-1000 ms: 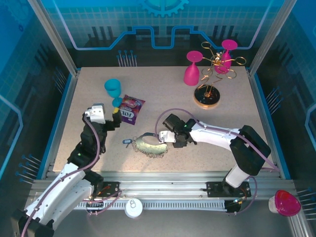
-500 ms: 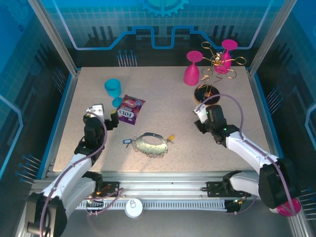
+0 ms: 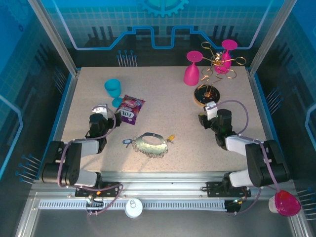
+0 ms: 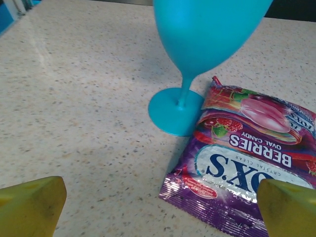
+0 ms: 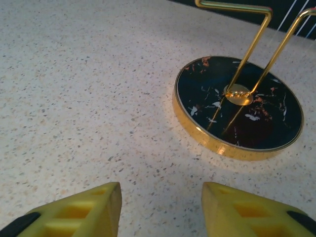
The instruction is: Put the keys on the keyring
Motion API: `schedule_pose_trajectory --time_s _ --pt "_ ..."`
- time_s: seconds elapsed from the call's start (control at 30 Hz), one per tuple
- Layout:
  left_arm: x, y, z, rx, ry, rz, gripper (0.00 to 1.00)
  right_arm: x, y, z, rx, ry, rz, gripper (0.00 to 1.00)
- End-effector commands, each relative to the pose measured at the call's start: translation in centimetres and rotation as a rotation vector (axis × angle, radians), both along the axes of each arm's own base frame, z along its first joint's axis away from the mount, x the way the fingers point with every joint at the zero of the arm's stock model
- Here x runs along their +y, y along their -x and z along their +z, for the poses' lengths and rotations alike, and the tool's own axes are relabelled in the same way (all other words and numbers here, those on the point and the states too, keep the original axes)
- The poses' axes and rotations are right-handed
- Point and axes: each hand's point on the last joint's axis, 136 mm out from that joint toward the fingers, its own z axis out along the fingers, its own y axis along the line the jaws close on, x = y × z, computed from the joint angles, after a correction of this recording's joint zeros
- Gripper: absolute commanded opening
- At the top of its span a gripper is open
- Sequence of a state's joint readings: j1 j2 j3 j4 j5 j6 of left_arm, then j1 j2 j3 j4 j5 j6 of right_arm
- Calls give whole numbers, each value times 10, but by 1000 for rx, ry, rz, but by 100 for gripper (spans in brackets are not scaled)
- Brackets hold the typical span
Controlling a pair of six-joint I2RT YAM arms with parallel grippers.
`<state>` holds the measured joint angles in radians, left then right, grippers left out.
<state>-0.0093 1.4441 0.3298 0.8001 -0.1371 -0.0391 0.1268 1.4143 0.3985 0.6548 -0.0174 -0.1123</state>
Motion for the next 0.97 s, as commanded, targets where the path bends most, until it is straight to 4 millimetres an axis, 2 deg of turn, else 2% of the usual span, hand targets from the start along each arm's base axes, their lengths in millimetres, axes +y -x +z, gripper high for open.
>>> schedule_pose_trajectory --time_s 0.0,0.03,0.1,0.2,0.27,0.43,0.77,0.87,0.9,0.93 --pt "-16 -13 12 -104 10 -126 99 -7 -4 21 -140 -81 24 48" --pt "-19 -18 13 -120 8 -146 99 -7 -3 14 -150 -90 28 49" --pt "-15 -19 9 -79 15 -122 99 -10 -7 16 -193 -102 13 58" --pt "8 -19 11 -91 8 16 99 -17 -19 9 -109 -100 -35 60" --pt "5 -17 12 -105 5 4 99 -34 -25 5 -74 -106 -131 65" --pt "-14 -23 9 -66 -3 -105 99 -34 -25 6 -81 -106 -135 69" --pt "-14 -25 8 -55 7 -108 99 -34 -25 6 -80 -114 -131 80" --pt "-14 -25 9 -59 7 -107 99 -34 -25 6 -79 -114 -131 86" --pt "-14 -24 8 -60 3 -107 99 -34 -25 6 -80 -114 -131 90" --pt "-14 -24 9 -64 -1 -108 99 -34 -24 6 -79 -113 -131 99"
